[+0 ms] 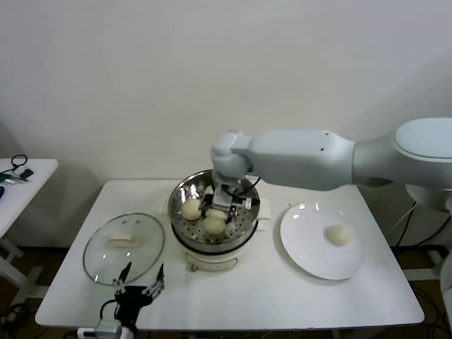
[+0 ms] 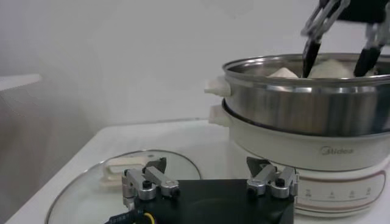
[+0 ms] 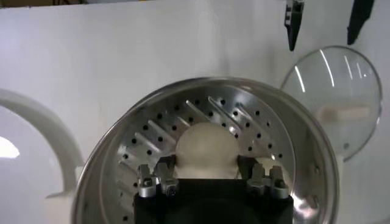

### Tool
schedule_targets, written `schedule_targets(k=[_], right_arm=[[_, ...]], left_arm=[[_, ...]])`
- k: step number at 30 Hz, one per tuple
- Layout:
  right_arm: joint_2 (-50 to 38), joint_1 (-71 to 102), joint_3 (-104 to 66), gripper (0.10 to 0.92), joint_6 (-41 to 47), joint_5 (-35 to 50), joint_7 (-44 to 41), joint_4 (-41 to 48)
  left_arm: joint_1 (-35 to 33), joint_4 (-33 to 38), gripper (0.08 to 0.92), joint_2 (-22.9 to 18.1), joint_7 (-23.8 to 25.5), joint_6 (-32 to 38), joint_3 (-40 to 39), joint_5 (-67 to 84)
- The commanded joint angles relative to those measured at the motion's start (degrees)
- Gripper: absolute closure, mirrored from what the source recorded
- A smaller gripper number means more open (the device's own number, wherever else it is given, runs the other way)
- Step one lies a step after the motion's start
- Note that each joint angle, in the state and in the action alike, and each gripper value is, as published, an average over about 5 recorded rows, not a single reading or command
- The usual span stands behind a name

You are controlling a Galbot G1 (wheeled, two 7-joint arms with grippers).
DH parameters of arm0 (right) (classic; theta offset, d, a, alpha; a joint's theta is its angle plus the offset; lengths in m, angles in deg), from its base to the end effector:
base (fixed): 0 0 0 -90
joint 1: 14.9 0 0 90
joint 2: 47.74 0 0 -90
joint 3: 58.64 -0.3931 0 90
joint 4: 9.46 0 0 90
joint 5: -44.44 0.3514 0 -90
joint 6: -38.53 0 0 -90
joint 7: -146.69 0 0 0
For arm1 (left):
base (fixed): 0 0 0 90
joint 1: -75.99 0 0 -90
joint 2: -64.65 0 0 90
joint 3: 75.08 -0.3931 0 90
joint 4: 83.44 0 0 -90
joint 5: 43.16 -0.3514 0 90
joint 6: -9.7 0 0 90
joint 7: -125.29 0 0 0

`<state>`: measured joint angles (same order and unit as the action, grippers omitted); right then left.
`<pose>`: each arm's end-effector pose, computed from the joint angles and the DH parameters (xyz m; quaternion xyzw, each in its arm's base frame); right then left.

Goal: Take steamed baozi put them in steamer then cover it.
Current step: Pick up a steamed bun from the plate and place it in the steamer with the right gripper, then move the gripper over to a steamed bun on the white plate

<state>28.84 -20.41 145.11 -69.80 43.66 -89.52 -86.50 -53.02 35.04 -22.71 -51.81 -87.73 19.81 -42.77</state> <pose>0.5426 0.1954 -0.0862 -0.6729 0.1120 -0.7310 0.0157 0.0981 0.0367 -0.3678 0.0005 -0.9872 -0.0339 0.1558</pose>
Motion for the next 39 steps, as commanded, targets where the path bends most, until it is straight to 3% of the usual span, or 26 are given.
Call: schedule_targets(k=[1, 8, 13, 19, 23, 26, 32, 39], right_arm=[[2.57, 4.39, -0.42, 0.347, -0.69, -3.21, 1.92, 0.64], [2.11, 2.90, -0.60, 0.336, -0.93, -3.50, 1.83, 0.53], [-0.04, -0.38, -1.07, 0.238, -1.21, -1.25, 0.52, 0.62], [-7.34, -9.47, -0.16, 0.203, -0.84, 9.26, -4.33, 1.41], [-16.19, -17.41, 6.69, 0.203, 4.67, 22.25, -8.37, 3.31], [-22.84, -21.31, 13.49, 0.202, 9.54, 26.57, -8.96, 3.86], [-36.80, -17.90, 19.31, 0.203, 19.25, 26.09, -6.80, 4.43], [-43.79, 1.17, 4.83, 0.203, 24.45, 15.33, -4.37, 7.23]], left_arm=[[-0.18, 0.07, 0.177, 0.04, -0.01, 0.07, 0.06, -0.03], [-0.22, 0.10, 0.177, -0.08, 0.00, 0.09, -0.20, -0.20], [-0.23, 0.16, 0.177, 0.03, 0.02, 0.08, -0.14, -0.24], [-0.15, 0.14, 0.177, 0.16, 0.06, 0.04, -0.26, -0.28], [0.05, 0.14, 0.177, 0.31, 0.11, -0.01, -0.34, -0.25], [0.19, 0.06, 0.177, 0.52, 0.14, 0.13, -0.32, -0.14], [0.83, -0.27, 0.177, 0.76, 0.19, 0.38, -0.26, 0.03], [1.38, -0.83, 0.177, 0.46, 0.21, 0.20, -0.52, -0.24]])
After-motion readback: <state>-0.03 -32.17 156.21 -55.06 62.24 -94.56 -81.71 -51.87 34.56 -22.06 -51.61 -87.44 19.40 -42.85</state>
